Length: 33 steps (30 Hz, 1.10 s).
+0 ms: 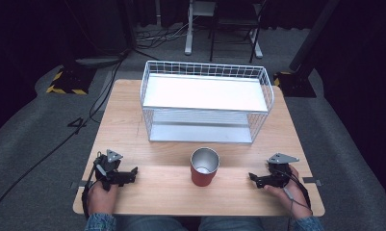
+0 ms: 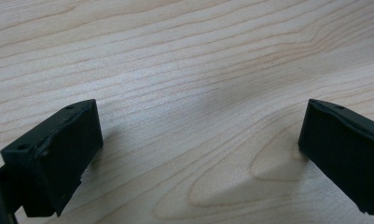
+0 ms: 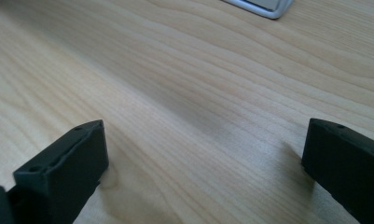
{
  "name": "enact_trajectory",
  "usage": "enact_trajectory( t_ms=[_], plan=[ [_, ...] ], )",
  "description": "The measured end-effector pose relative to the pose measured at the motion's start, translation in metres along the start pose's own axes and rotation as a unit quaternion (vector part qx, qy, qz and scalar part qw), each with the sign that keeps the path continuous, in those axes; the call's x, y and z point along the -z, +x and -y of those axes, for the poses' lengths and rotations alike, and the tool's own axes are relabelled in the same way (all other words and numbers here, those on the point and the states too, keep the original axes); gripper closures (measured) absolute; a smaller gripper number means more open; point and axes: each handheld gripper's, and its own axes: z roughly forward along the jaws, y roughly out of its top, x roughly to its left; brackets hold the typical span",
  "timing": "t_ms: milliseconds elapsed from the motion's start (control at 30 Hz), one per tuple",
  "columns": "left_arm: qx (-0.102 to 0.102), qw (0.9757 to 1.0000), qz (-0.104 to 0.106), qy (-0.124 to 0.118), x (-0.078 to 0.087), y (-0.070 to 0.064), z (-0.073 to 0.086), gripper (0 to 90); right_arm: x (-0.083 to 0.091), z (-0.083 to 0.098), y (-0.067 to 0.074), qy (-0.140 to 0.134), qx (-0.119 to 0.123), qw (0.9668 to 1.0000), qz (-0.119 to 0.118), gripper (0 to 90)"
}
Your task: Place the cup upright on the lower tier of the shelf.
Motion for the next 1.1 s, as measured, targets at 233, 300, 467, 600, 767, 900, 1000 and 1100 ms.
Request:
enact_trajectory(
  t_ms=[233, 300, 467, 600, 767, 900, 1000, 1100],
  plan=[
    [0.0, 1.0, 0.0, 0.0, 0.0, 0.0, 0.0, 0.0, -0.002, -0.002, -0.003, 0.0, -0.017, 0.9997, 0.017, 0.6],
    [0.0, 1.0, 0.0, 0.0, 0.0, 0.0, 0.0, 0.0, -0.002, -0.002, -0.004, -0.001, -0.023, 0.9995, 0.021, 0.6],
    [0.0, 1.0, 0.001, 0.0, 0.0, 0.0, 0.0, 0.0, 0.0, 0.0, -0.007, 0.001, -0.002, 1.0, 0.004, 0.3],
    [0.0, 1.0, 0.001, -0.001, 0.0, 0.0, 0.0, 0.0, 0.002, 0.002, -0.008, 0.0, 0.007, 1.0, -0.004, 0.5],
    [0.0, 1.0, 0.001, -0.001, 0.0, 0.0, 0.0, 0.0, 0.005, 0.005, -0.005, 0.001, 0.009, 0.9999, -0.006, 0.4],
    [0.0, 1.0, 0.001, 0.0, 0.0, 0.0, 0.0, 0.0, 0.007, 0.006, -0.002, 0.002, 0.009, 0.9999, -0.006, 0.6],
    [0.0, 1.0, 0.001, 0.0, 0.0, 0.0, 0.0, 0.0, 0.007, 0.005, -0.001, 0.006, 0.011, 0.9998, -0.013, 0.7],
    [0.0, 1.0, 0.0, 0.0, 0.0, 0.0, 0.0, 0.0, 0.008, 0.004, 0.0, 0.013, 0.023, 0.9991, -0.032, 0.7]
  ],
)
